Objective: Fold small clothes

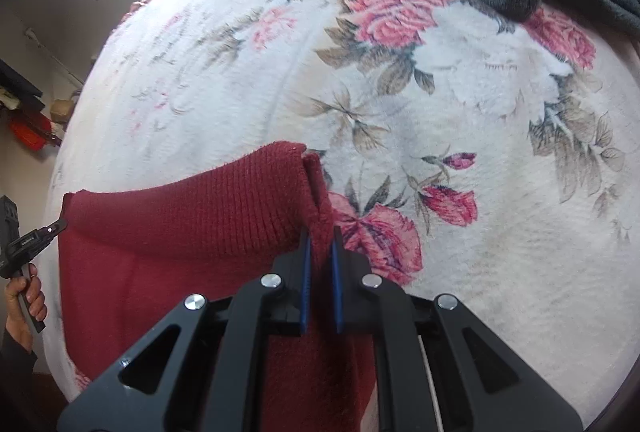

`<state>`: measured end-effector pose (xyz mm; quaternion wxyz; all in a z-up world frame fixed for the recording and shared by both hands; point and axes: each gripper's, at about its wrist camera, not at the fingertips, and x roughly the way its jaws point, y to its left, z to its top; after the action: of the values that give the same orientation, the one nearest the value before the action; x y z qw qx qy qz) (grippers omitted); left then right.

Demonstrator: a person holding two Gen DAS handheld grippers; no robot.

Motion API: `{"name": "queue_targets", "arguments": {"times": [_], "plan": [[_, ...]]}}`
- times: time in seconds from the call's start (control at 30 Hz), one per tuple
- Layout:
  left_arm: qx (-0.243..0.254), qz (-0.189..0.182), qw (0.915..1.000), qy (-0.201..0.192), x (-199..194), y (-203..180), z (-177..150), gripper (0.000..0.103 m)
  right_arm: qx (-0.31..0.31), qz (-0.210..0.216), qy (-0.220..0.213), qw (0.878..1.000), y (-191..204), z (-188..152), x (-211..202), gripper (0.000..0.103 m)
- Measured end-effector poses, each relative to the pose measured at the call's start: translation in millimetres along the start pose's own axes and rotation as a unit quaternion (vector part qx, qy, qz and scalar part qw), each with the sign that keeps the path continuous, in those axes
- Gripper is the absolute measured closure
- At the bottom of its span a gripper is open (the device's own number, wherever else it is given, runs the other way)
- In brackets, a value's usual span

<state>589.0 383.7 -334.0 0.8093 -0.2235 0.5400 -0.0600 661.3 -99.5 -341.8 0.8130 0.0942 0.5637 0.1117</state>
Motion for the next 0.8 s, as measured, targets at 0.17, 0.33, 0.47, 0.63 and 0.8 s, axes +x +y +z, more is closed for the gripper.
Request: {"name": "queue_targets", "arguments": {"times": [0.17, 0.33, 0.47, 0.63, 0.8], "plan": [[0.003, 0.026, 0.9992, 0.031, 29, 8, -3, 0.097, 0.015, -0.009, 0.011, 1.0, -14, -6, 23, 0.095], [0.003, 0.07, 0.9968, 0.039, 29, 3, -4, 0.091, 0.015, -0.006, -0.005, 1.0, -18, -13, 28, 0.077], [0.04, 0.01, 0.9989, -0.022, -17, -31, -13, 0.088, 0.05, 0.039, -0.072, 0.995, -22, -20, -13, 0.07], [0.04, -0.003, 0.9975, 0.059, 26, -32, -30, 0.088, 0.036, 0.081, 0.006, 0.996, -7, -32, 17, 0.082], [-0.01, 0.014, 0.9979, 0.063, 26, -5, -31, 0.1, 0.052, 0.052, -0.002, 0.997, -13, -39, 19, 0.088]]}}
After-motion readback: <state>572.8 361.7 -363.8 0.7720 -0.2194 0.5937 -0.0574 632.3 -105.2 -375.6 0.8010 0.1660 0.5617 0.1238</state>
